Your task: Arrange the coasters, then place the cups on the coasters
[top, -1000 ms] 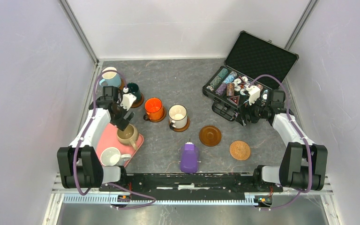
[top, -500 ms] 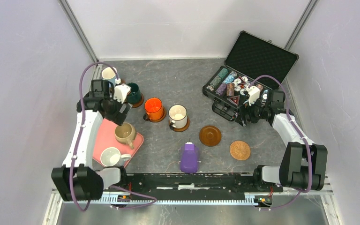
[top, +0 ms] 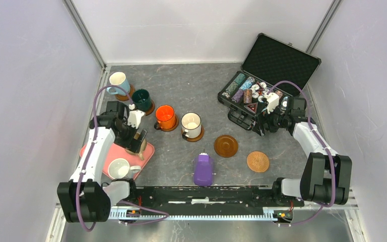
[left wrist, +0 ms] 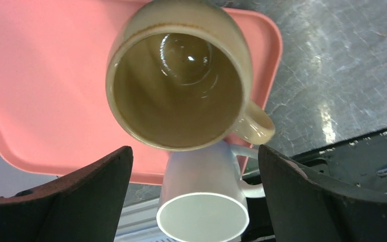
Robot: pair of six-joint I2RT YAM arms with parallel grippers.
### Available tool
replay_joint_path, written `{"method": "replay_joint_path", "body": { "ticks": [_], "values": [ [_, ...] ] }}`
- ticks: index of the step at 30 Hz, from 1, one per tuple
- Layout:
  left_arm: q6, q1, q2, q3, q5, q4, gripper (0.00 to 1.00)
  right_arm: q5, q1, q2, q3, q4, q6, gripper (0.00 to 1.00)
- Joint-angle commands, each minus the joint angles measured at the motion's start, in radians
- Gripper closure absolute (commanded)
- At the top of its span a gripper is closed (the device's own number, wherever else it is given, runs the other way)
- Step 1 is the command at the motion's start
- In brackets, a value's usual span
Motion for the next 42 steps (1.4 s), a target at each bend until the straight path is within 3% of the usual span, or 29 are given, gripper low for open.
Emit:
{"method": "replay_joint_path", "body": {
  "ticks": [1, 11, 14, 23, 31, 35, 42],
  "values": [
    [-0.107, -0.006, 0.011, -0.032, -0.076, 0.118, 0.00, -0.021, -0.005, 0.000, -0.007, 0.006, -0.007, 0.02],
    [-0.129, -0.007, 0.019, -0.055, -0.095, 0.211, 0.00, -0.021, -0.005, 0.006, -0.006, 0.004, -0.011, 0.02],
    [-0.125, -0.005, 0.039, -0.056, -0.158, 0.228, 0.00, -0.020, -0.005, 0.005, -0.005, 0.001, -0.015, 0.02],
    [-0.003, 0.037, 0.059, -0.034, -0.243, 0.282, 0.00, -0.022, -0.005, 0.000, -0.009, -0.005, -0.026, 0.02],
    [0.005, 0.125, 0.109, 0.049, -0.231, 0.278, 0.00, -0.029, -0.006, 0.001, -0.009, -0.011, -0.032, 0.02],
    [-0.065, 0.166, 0.103, 0.111, -0.136, 0.183, 0.00, -0.029, -0.007, 0.002, -0.011, -0.008, -0.034, 0.02],
    [-0.118, 0.167, 0.071, 0.070, -0.072, 0.164, 0.00, -0.035, -0.009, 0.006, -0.009, -0.008, -0.034, 0.02]
  ]
}}
